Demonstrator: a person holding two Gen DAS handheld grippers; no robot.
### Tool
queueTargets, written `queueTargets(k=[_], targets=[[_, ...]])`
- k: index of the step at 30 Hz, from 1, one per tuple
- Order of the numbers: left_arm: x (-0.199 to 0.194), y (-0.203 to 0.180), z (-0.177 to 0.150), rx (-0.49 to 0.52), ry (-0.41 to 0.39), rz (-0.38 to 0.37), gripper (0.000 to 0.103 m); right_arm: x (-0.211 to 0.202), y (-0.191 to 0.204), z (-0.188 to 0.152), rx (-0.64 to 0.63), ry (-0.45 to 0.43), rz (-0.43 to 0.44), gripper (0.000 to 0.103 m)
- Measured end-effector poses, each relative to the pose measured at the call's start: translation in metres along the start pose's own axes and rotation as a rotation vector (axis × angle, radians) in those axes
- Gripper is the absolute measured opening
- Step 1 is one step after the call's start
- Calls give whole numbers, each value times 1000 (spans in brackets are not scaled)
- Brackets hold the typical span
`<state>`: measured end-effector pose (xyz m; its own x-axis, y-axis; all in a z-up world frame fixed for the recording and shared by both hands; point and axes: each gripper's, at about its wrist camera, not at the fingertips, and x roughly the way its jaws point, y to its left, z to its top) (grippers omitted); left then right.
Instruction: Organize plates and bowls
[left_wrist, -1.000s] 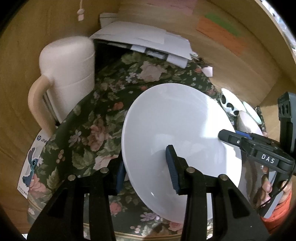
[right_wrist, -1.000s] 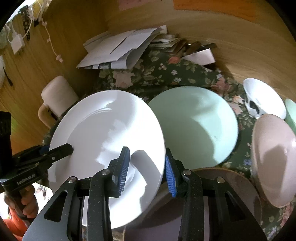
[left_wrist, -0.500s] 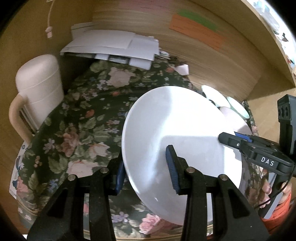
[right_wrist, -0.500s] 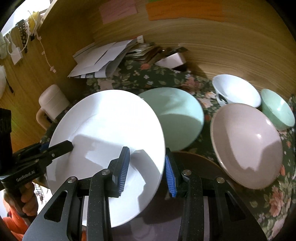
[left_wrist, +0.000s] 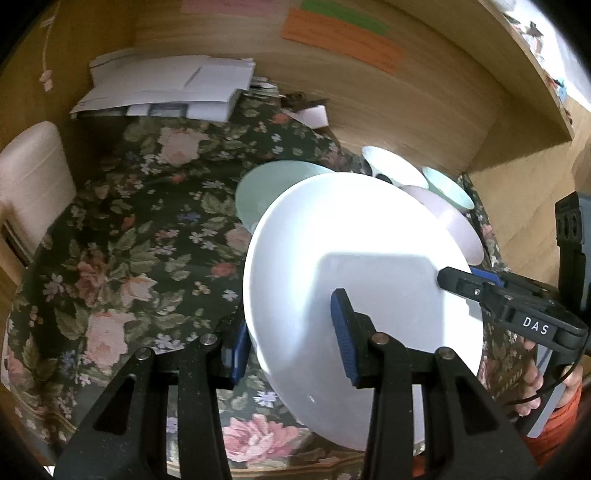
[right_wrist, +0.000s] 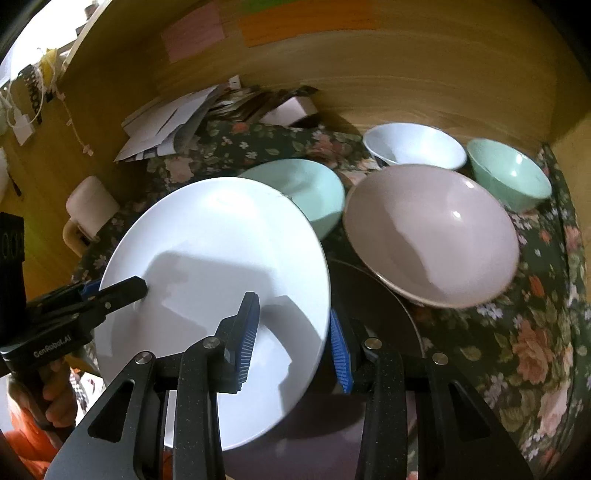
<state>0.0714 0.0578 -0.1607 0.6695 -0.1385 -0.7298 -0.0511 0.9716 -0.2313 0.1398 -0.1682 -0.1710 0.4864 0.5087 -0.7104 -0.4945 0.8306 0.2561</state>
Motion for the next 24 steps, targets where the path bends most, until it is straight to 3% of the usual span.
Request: queueTargets(k=[24], targets=[[36, -33, -24, 38, 120, -22, 41, 6, -38, -34, 97, 63, -19, 34]])
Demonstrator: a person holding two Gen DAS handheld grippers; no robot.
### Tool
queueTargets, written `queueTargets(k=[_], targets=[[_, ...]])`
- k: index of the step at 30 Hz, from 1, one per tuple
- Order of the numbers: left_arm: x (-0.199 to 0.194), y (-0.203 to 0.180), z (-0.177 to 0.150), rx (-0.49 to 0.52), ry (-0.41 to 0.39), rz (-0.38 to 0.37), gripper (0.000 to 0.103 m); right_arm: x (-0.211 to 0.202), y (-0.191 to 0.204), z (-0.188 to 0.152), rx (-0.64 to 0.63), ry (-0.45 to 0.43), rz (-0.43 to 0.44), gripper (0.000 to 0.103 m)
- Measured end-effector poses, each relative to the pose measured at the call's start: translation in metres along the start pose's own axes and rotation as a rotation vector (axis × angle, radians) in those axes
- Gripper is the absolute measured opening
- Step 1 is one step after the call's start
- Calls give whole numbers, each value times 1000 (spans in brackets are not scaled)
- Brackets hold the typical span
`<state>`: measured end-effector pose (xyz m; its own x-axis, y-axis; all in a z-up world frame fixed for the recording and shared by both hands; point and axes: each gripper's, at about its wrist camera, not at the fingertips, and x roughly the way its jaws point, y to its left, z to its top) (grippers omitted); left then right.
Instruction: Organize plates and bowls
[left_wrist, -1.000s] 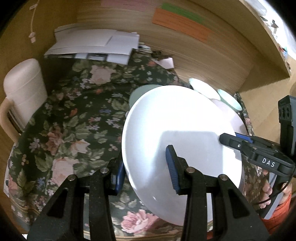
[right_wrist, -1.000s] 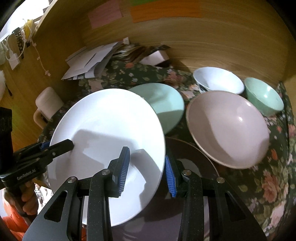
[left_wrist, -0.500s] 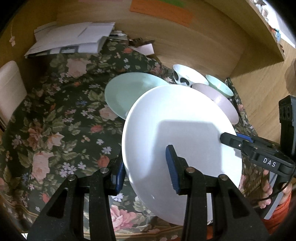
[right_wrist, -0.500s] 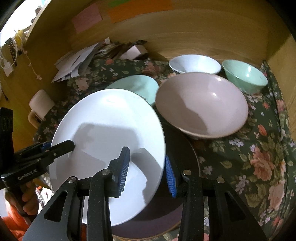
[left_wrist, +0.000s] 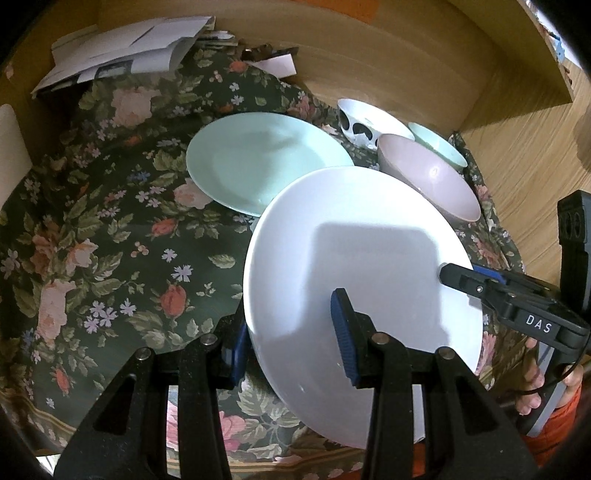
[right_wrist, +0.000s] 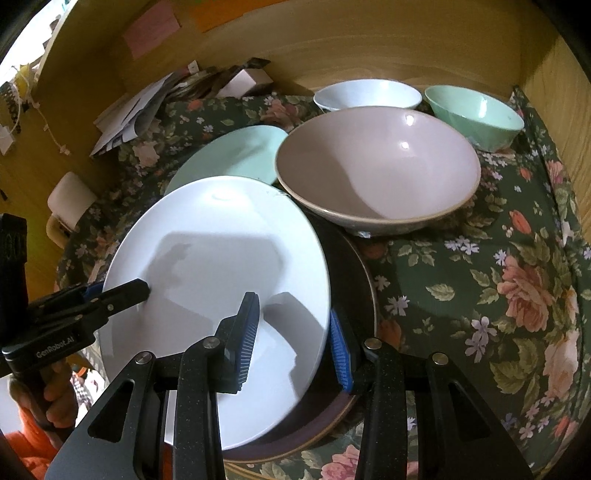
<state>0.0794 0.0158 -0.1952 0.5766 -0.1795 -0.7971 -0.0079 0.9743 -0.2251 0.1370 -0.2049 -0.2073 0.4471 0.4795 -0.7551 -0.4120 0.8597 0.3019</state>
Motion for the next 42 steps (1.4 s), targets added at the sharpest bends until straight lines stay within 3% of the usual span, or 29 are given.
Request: queueTargets(k=[15, 21, 28, 36, 42], targets=[[16, -1, 5, 1, 18, -3, 41, 2, -6, -3, 12, 15, 7, 36], [20, -8, 6, 36, 25, 4, 41, -18, -5, -1, -27, -40, -41, 36], [24, -10, 6, 48, 27, 8, 41, -22, -7, 1, -39, -46, -69, 36], [0, -3, 20, 66, -47, 48, 45, -35, 7, 17, -88, -102, -56, 44], [-32, 7, 43, 66, -152, 98, 59, -41, 25, 37, -150, -145, -38, 52]])
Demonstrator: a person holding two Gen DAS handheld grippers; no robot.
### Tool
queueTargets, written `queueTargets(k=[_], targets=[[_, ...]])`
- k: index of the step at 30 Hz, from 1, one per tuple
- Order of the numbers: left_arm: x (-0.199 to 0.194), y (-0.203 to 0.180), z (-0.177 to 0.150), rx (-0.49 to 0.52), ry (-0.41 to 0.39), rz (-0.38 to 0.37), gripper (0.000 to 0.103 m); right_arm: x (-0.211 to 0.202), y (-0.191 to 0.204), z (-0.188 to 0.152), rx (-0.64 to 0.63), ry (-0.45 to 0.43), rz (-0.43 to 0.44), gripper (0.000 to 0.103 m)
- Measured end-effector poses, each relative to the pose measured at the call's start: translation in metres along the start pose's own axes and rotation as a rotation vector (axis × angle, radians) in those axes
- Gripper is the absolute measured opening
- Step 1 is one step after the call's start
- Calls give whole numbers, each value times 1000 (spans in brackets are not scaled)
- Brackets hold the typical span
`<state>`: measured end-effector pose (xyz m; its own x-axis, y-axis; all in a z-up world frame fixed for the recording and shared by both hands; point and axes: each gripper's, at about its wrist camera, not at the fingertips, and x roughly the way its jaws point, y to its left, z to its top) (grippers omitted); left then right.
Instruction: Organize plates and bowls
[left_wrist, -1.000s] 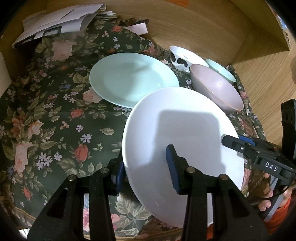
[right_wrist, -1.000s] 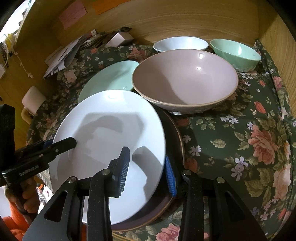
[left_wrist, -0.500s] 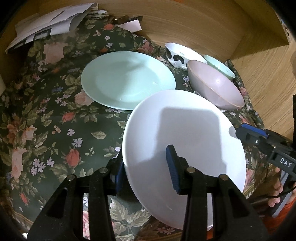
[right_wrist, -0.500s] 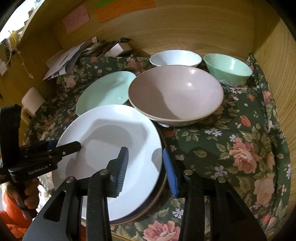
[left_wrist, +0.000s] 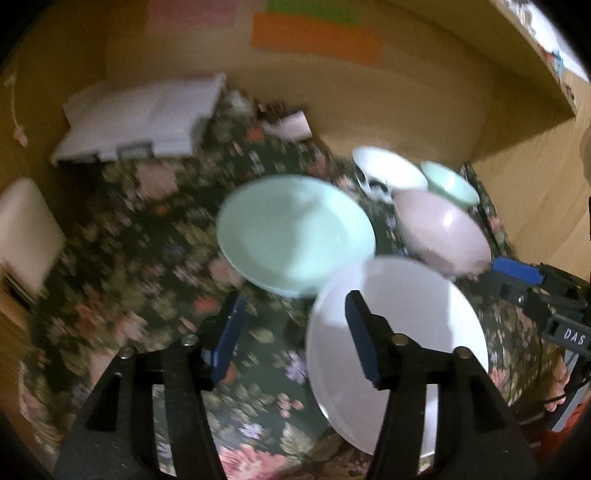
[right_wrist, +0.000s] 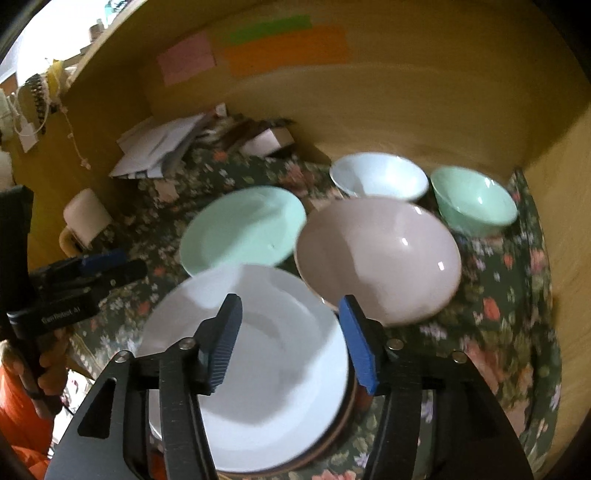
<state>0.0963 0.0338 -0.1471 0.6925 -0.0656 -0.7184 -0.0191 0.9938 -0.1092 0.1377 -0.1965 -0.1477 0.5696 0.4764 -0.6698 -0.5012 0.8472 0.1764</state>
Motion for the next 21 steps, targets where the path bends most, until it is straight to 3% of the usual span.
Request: queueTargets(k=[5, 12, 21], targets=[[-11, 9, 20, 7, -52, 47, 66, 1, 10, 23, -44, -27, 23, 53], [-5, 29, 42, -27, -63, 90, 67, 16, 22, 55, -108, -61, 27, 58], [29, 56, 59, -64, -8, 119, 68, 70, 12, 86, -102, 20, 20, 58]])
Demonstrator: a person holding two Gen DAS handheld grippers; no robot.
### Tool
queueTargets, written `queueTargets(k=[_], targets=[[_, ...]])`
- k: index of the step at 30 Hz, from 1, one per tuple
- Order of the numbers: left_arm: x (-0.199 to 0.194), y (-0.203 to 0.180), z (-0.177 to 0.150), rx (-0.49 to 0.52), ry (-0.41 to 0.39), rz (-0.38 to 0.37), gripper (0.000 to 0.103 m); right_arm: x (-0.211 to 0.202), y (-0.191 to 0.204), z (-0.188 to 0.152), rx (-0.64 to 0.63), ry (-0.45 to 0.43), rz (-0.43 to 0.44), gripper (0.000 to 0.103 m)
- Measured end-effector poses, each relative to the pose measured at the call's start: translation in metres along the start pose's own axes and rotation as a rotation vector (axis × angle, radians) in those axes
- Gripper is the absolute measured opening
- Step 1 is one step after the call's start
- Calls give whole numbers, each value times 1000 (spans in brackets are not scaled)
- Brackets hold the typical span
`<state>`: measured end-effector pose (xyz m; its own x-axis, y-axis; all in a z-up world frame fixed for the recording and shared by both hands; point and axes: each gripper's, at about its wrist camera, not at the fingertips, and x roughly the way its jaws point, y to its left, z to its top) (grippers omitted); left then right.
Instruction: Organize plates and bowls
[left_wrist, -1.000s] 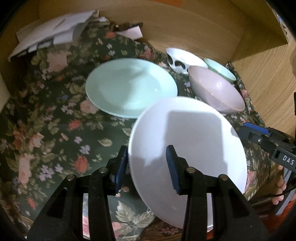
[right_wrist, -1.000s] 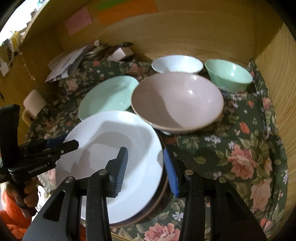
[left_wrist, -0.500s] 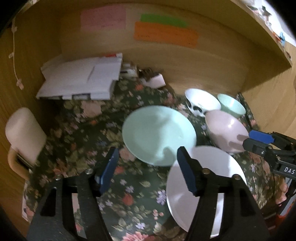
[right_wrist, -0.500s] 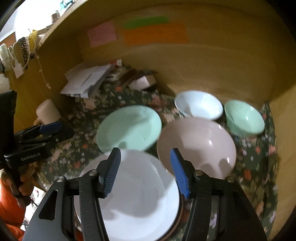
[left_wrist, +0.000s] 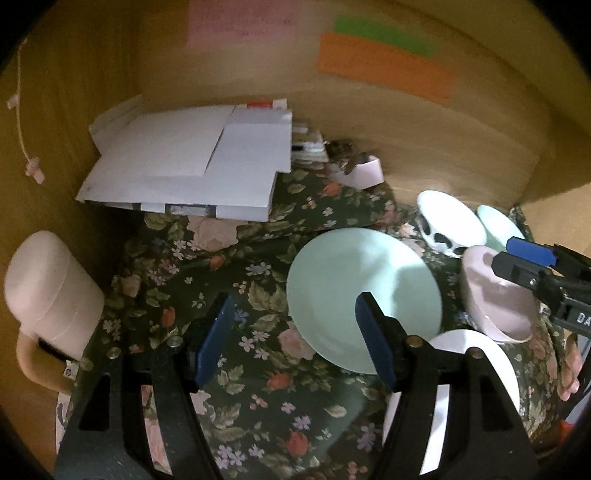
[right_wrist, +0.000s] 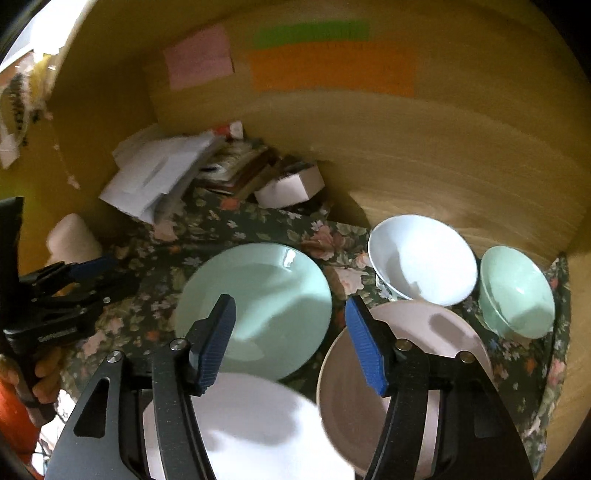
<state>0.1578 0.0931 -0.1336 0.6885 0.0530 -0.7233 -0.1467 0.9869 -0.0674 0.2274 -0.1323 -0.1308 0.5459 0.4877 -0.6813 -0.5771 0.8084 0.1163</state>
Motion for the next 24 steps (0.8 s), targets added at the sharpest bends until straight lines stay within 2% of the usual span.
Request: queueTargets(k=[12, 18, 24], targets=[[63, 15, 3, -24, 134, 2, 68, 92, -13, 18, -39, 243, 1, 58], [84, 17, 1, -27, 183, -16, 68, 118, -14, 22, -76, 343, -20, 48], [96, 18, -3, -25, 212, -46, 68, 140, -13, 20, -107, 426, -49, 31]])
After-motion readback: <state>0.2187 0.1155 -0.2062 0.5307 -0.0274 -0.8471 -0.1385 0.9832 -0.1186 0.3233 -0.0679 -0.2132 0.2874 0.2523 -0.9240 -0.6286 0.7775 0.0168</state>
